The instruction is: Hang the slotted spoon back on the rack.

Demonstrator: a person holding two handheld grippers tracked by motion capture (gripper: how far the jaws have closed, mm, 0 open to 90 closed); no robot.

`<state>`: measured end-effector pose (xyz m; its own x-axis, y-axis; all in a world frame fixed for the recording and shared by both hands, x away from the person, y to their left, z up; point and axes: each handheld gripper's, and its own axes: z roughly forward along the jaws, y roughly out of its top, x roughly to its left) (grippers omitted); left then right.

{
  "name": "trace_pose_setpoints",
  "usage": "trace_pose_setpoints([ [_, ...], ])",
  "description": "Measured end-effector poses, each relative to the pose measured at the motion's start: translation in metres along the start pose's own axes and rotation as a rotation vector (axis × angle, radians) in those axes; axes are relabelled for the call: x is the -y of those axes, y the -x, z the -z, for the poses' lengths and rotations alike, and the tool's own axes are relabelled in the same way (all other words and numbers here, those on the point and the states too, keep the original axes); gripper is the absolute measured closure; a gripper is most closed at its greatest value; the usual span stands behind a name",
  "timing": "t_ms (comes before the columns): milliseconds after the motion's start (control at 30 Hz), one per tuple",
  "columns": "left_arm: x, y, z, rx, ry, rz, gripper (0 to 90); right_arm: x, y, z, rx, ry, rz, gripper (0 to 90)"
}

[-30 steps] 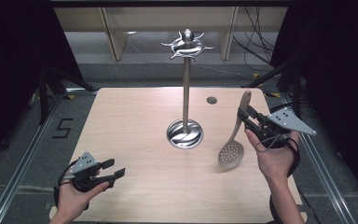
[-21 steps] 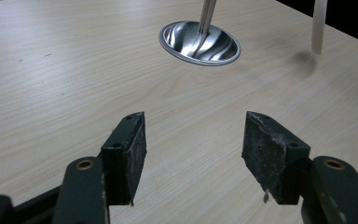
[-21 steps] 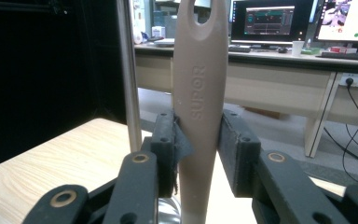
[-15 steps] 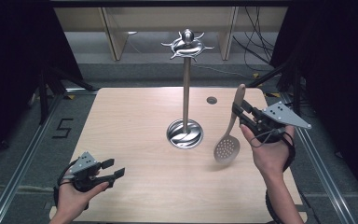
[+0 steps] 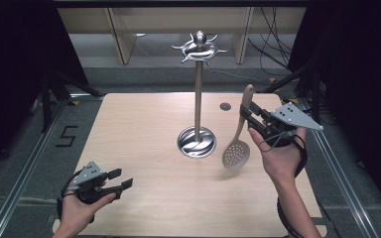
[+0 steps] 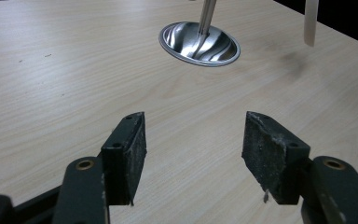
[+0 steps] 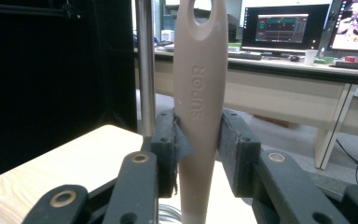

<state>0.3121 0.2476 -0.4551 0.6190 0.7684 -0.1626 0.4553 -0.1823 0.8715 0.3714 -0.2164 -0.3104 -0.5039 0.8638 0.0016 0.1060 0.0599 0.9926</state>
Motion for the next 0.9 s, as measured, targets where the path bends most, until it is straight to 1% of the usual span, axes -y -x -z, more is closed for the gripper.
trace_pose_setpoints([
  [33,0.000,0.000,0.000,-0.001,0.001,-0.001,38.9,0.000,-0.001,-0.001,-0.004,-0.001,0.000,69.5],
  [67,0.000,0.001,0.001,-0.012,-0.007,0.002,38.9,-0.001,-0.001,-0.001,-0.003,0.000,0.003,69.5],
  [100,0.000,0.001,0.001,-0.011,-0.005,0.006,38.9,-0.001,-0.001,-0.001,-0.003,-0.004,0.004,69.5],
  [133,0.000,0.000,0.000,-0.002,0.000,0.002,38.9,-0.001,-0.002,-0.002,-0.004,-0.003,0.011,69.5],
  [233,0.000,0.000,0.000,0.001,0.001,-0.007,38.9,-0.003,-0.003,-0.005,-0.005,0.001,0.015,69.4],
  [267,0.000,0.000,0.000,0.001,0.002,-0.008,38.9,-0.004,-0.004,-0.005,-0.009,-0.005,0.013,69.5],
  [300,0.000,0.000,0.000,-0.003,0.000,-0.008,38.9,-0.005,-0.005,-0.005,-0.013,-0.007,-0.003,69.5],
  [333,-0.001,0.000,0.001,-0.010,-0.007,-0.008,38.9,-0.006,-0.005,-0.007,-0.013,-0.003,0.009,69.5],
  [367,0.000,0.000,0.000,0.002,0.002,-0.008,38.9,-0.006,-0.006,-0.007,-0.010,-0.010,0.004,69.5],
  [400,0.000,0.000,0.000,0.002,0.002,-0.008,38.9,-0.006,-0.006,-0.007,-0.010,-0.010,0.004,69.5],
  [433,0.000,0.000,0.000,0.002,0.001,-0.007,38.9,-0.007,-0.006,-0.009,-0.010,-0.003,0.021,69.5],
  [467,0.000,0.000,0.001,-0.009,-0.004,-0.002,38.9,-0.008,-0.007,-0.010,-0.013,0.002,0.011,69.4],
  [533,0.000,0.000,0.001,-0.010,-0.006,-0.001,38.9,-0.008,-0.008,-0.011,-0.015,0.002,0.008,69.4],
  [567,0.000,0.000,0.000,0.004,-0.001,0.004,38.9,-0.009,-0.008,-0.012,-0.015,0.006,0.019,69.4],
  [600,0.000,0.000,0.000,0.003,-0.003,0.006,38.9,-0.009,-0.008,-0.013,-0.020,0.002,0.025,69.5],
  [700,0.000,0.000,-0.001,0.004,-0.004,0.004,38.9,-0.010,-0.010,-0.014,-0.025,0.001,0.017,69.5],
  [733,0.000,0.000,-0.001,0.002,-0.005,0.003,38.9,-0.011,-0.011,-0.014,-0.020,-0.007,0.014,69.5],
  [767,0.000,-0.001,0.000,0.002,-0.006,-0.017,38.9,-0.012,-0.011,-0.014,-0.023,-0.009,0.011,69.4],
  [800,0.000,0.000,0.000,-0.002,-0.007,-0.007,38.9,-0.013,-0.012,-0.016,-0.025,0.001,0.023,69.4],
  [900,0.000,-0.001,0.000,0.000,-0.007,-0.016,38.9,-0.014,-0.013,-0.017,-0.033,-0.001,0.031,69.4],
])
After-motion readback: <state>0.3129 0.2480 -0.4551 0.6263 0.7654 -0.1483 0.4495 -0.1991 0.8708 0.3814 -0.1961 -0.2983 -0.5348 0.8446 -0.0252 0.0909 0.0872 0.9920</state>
